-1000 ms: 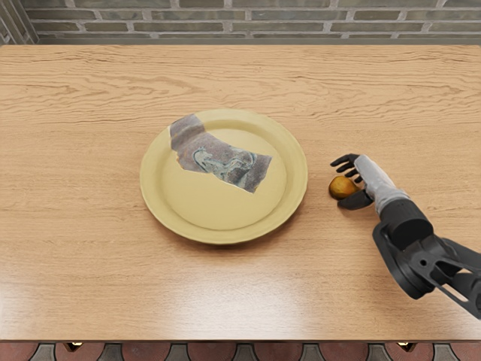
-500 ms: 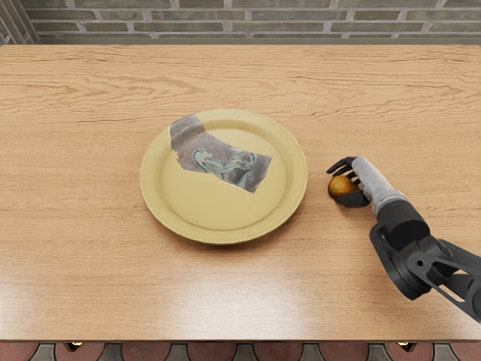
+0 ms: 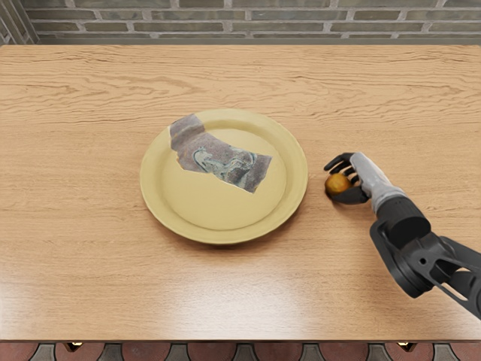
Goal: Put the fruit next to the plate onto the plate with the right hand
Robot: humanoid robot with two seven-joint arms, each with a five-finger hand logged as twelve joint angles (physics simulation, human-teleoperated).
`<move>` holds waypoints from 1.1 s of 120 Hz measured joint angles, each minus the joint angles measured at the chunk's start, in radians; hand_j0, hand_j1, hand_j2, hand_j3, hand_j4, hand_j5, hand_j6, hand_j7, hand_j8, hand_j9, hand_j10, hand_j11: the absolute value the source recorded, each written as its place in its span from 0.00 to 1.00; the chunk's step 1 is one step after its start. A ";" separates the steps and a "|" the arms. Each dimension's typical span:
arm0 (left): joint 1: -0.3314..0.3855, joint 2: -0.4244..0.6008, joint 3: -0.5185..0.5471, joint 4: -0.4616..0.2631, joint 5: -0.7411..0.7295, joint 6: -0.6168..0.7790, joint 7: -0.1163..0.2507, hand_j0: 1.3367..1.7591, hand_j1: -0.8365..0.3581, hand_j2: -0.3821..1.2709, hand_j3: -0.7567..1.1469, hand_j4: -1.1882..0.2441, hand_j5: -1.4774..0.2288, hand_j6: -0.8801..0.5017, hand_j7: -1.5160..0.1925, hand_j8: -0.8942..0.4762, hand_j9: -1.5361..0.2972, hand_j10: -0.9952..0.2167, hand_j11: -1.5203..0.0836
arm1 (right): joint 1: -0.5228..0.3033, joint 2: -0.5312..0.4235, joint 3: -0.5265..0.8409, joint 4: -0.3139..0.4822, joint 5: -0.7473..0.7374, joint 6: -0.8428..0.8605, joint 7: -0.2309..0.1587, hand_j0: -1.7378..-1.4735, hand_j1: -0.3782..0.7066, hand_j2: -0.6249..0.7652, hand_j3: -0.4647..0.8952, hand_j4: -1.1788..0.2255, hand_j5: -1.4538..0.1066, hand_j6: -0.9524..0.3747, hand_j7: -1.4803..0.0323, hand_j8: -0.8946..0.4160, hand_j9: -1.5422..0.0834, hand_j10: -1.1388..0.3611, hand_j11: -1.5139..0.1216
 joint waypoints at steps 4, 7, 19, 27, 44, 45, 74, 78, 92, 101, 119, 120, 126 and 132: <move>0.000 0.000 0.000 0.000 0.000 0.000 0.000 0.76 0.99 0.23 0.40 0.83 0.87 0.64 0.89 0.65 0.84 0.82 0.95 | 0.000 -0.002 0.001 0.005 0.000 0.000 0.000 0.31 0.59 0.50 0.34 0.44 0.46 0.35 0.49 0.32 0.50 0.39 0.48; 0.000 0.000 0.000 0.000 0.000 0.000 0.000 0.76 0.99 0.23 0.40 0.83 0.87 0.64 0.89 0.65 0.84 0.82 0.95 | 0.000 -0.005 0.001 0.009 0.000 0.000 0.000 0.31 0.59 0.51 0.34 0.43 0.45 0.35 0.49 0.32 0.50 0.38 0.47; 0.000 0.000 0.000 0.000 0.000 0.000 0.000 0.76 0.99 0.23 0.40 0.83 0.87 0.64 0.89 0.65 0.84 0.82 0.95 | 0.001 -0.015 0.002 0.022 0.000 0.001 0.000 0.31 0.60 0.53 0.34 0.42 0.44 0.34 0.47 0.32 0.48 0.37 0.46; 0.000 0.000 0.000 0.000 0.000 0.000 0.000 0.76 0.99 0.23 0.40 0.83 0.87 0.64 0.89 0.65 0.84 0.82 0.95 | 0.001 -0.019 0.003 0.030 0.000 0.001 0.000 0.31 0.60 0.54 0.34 0.42 0.43 0.34 0.47 0.31 0.48 0.36 0.46; 0.000 0.000 0.000 0.000 0.000 0.000 0.000 0.76 0.99 0.23 0.40 0.83 0.87 0.64 0.89 0.65 0.84 0.82 0.95 | 0.002 -0.043 0.006 0.057 -0.001 0.001 0.000 0.31 0.59 0.56 0.34 0.41 0.43 0.33 0.46 0.30 0.47 0.36 0.45; 0.000 0.000 0.000 0.000 0.000 0.000 0.000 0.76 0.99 0.23 0.40 0.83 0.87 0.64 0.89 0.65 0.84 0.82 0.95 | 0.003 -0.044 0.006 0.058 -0.001 0.001 0.000 0.31 0.59 0.56 0.34 0.41 0.43 0.32 0.46 0.30 0.47 0.36 0.45; 0.000 0.000 0.000 0.000 0.000 0.000 0.000 0.76 0.99 0.23 0.40 0.83 0.87 0.64 0.89 0.65 0.84 0.82 0.95 | 0.021 -0.053 0.007 0.083 -0.001 0.002 -0.001 0.31 0.58 0.57 0.34 0.41 0.42 0.31 0.46 0.29 0.47 0.35 0.45; 0.000 0.000 0.000 0.000 0.000 0.000 0.000 0.76 0.99 0.23 0.40 0.83 0.87 0.64 0.89 0.65 0.84 0.82 0.95 | 0.023 -0.053 0.007 0.087 -0.001 0.002 -0.001 0.31 0.58 0.57 0.34 0.41 0.42 0.31 0.46 0.29 0.47 0.35 0.45; 0.000 0.000 0.000 0.000 0.000 0.000 0.000 0.76 0.99 0.23 0.40 0.83 0.87 0.64 0.89 0.65 0.84 0.82 0.95 | 0.031 -0.053 0.007 0.104 -0.001 0.002 -0.001 0.31 0.58 0.57 0.34 0.41 0.42 0.31 0.46 0.29 0.47 0.35 0.45; 0.000 0.000 0.000 0.000 0.000 0.000 0.000 0.76 0.99 0.23 0.40 0.83 0.87 0.64 0.89 0.65 0.84 0.82 0.95 | 0.036 -0.054 0.007 0.111 -0.002 0.002 -0.001 0.31 0.58 0.56 0.34 0.41 0.42 0.31 0.46 0.29 0.47 0.34 0.45; 0.000 0.000 0.000 0.000 0.000 0.000 0.000 0.76 0.99 0.23 0.40 0.83 0.87 0.64 0.89 0.65 0.84 0.82 0.95 | 0.042 -0.056 0.009 0.123 -0.002 0.002 -0.001 0.31 0.58 0.57 0.34 0.41 0.42 0.30 0.45 0.29 0.47 0.35 0.45; 0.000 0.000 0.000 0.000 0.000 0.000 0.000 0.76 0.99 0.23 0.40 0.83 0.87 0.64 0.89 0.65 0.84 0.82 0.95 | 0.043 -0.056 0.009 0.124 -0.002 0.002 -0.001 0.31 0.57 0.57 0.34 0.41 0.42 0.30 0.45 0.29 0.47 0.35 0.45; 0.000 0.000 0.000 0.000 0.000 0.000 0.000 0.76 0.99 0.23 0.40 0.83 0.87 0.64 0.89 0.65 0.84 0.82 0.95 | 0.047 -0.056 0.009 0.127 -0.002 0.003 -0.001 0.31 0.57 0.56 0.34 0.41 0.42 0.30 0.45 0.29 0.47 0.35 0.45; 0.000 0.000 0.000 0.000 0.000 0.000 0.000 0.76 0.99 0.23 0.40 0.83 0.87 0.64 0.89 0.65 0.84 0.82 0.95 | 0.052 -0.057 0.010 0.130 -0.002 0.005 -0.001 0.31 0.57 0.56 0.34 0.41 0.42 0.30 0.46 0.29 0.47 0.35 0.45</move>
